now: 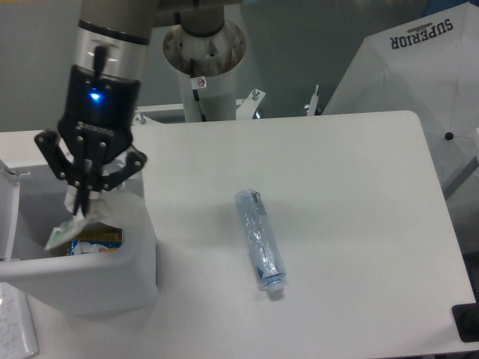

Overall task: Place the trash in the trash can
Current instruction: 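Lift the tissue and carry it over the white trash bin, then open the gripper to drop the tissue into the bin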

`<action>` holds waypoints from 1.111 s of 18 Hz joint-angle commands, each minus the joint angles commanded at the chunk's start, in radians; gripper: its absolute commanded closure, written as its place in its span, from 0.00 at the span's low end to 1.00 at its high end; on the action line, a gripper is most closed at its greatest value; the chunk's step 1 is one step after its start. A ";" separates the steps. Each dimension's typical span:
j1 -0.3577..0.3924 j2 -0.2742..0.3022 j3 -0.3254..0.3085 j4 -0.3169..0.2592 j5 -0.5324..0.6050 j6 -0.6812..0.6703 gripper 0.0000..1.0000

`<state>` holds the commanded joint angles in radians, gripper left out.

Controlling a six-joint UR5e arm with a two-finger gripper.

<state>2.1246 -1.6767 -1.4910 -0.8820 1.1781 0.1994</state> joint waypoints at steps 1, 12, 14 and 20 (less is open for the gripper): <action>-0.002 -0.006 -0.002 0.000 0.003 0.000 1.00; -0.023 -0.029 -0.058 0.002 0.002 -0.057 0.75; -0.023 -0.031 -0.055 0.005 0.000 -0.061 0.47; -0.020 -0.032 -0.018 0.011 0.003 -0.064 0.13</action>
<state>2.1046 -1.7089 -1.5094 -0.8713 1.1812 0.1350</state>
